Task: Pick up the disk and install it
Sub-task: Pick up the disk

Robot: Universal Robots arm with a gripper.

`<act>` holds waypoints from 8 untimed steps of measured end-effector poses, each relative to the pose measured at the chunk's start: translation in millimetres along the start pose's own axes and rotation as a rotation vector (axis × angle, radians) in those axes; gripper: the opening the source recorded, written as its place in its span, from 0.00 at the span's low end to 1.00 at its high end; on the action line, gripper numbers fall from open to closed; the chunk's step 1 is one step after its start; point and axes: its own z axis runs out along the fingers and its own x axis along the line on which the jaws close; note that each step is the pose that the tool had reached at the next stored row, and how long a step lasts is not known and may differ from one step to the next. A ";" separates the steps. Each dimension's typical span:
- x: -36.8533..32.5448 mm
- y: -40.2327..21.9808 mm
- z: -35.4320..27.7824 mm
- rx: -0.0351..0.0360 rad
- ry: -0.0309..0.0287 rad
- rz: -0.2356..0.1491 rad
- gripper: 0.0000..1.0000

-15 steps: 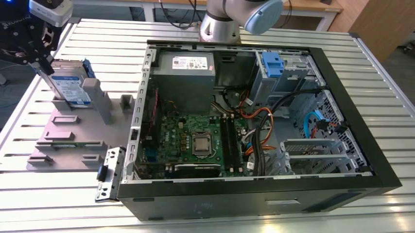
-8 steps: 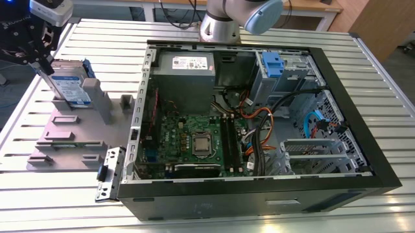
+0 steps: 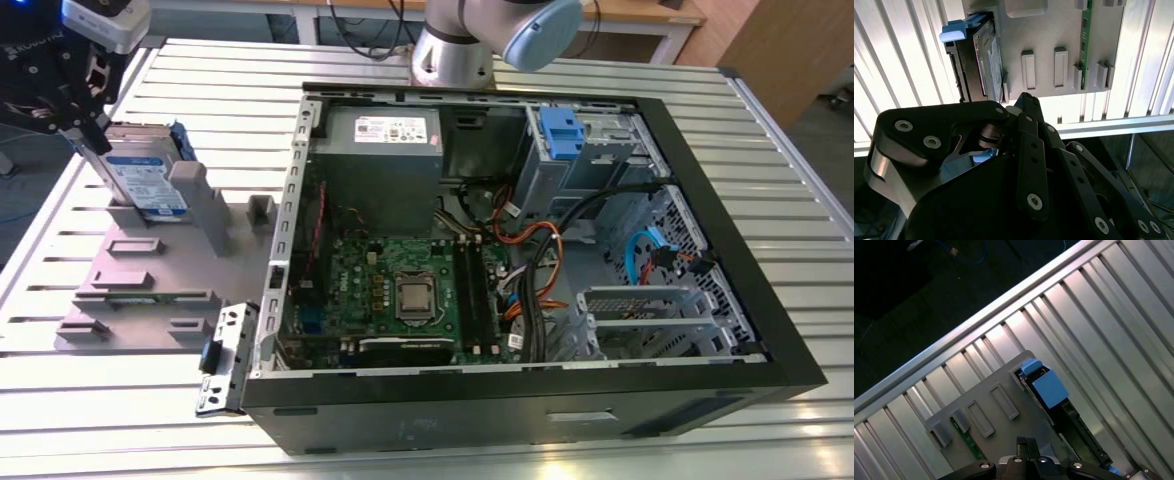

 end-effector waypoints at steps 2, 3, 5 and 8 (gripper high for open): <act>0.0 0.0 0.0 0.0001 0.0001 -0.004 0.11; 0.0 0.0 0.0 0.0000 0.0002 -0.006 0.11; 0.0 0.0 0.0 0.0001 0.0003 -0.009 0.11; 0.0 0.0 0.0 0.0001 0.0005 -0.015 0.11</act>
